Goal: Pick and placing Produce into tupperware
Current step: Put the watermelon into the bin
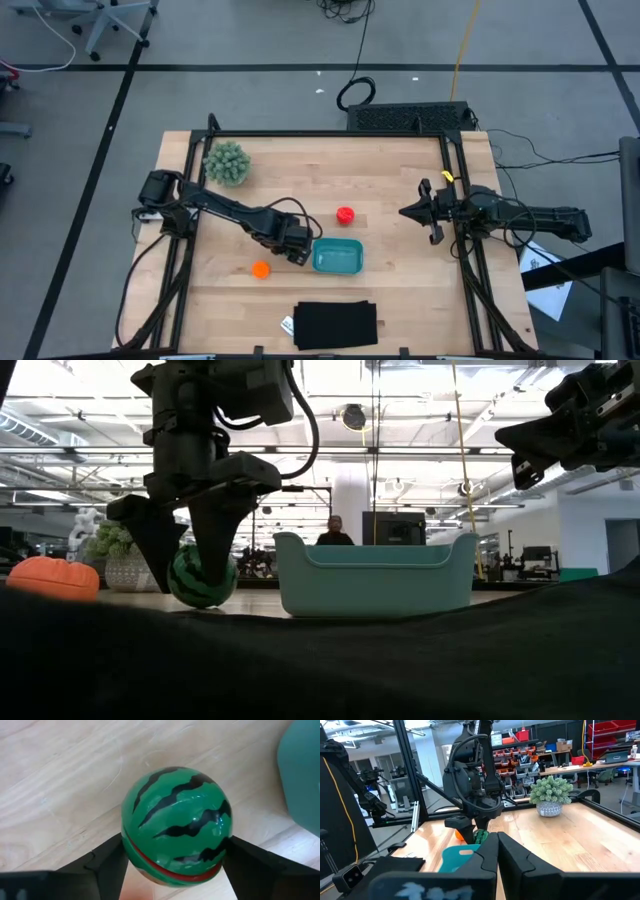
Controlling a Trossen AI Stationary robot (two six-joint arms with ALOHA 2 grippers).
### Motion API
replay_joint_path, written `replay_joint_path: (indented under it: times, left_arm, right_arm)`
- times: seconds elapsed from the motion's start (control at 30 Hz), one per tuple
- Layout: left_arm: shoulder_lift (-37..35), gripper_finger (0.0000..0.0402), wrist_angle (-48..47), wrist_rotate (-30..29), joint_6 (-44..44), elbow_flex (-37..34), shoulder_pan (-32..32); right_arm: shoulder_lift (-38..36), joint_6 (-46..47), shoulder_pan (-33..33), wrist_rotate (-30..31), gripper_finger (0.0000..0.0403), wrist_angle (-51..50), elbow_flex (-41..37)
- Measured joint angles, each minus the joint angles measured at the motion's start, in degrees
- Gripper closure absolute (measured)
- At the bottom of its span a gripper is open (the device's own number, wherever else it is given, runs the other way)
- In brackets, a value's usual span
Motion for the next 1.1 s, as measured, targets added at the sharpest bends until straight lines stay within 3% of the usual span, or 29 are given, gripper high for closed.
replay_joint_path:
  times: [0.33, 0.7, 0.93, 1.1]
  left_arm:
    - [-2.5, 0.0128, 0.2, -0.7, 2.6, 0.0, 0.7]
    - [-14.7, 0.0114, 0.2, -4.2, 7.7, 0.0, 3.2]
    - [-23.6, 0.0124, 7.9, -8.1, 14.0, 0.0, 3.9]
    - [-26.9, 0.0123, 16.8, -8.1, 23.0, 0.0, 2.8]
  right_arm:
    - [0.0, 0.0, 0.0, 0.0, 0.0403, 0.5, 0.0]
    - [0.0, 0.0, 0.0, 0.0, 0.0403, 0.6, 0.0]
    - [0.0, 0.0, 0.0, 0.0, 0.0403, 1.0, 0.0]
    - [0.0, 0.0, 0.0, 0.0, 0.0403, 1.3, 0.0]
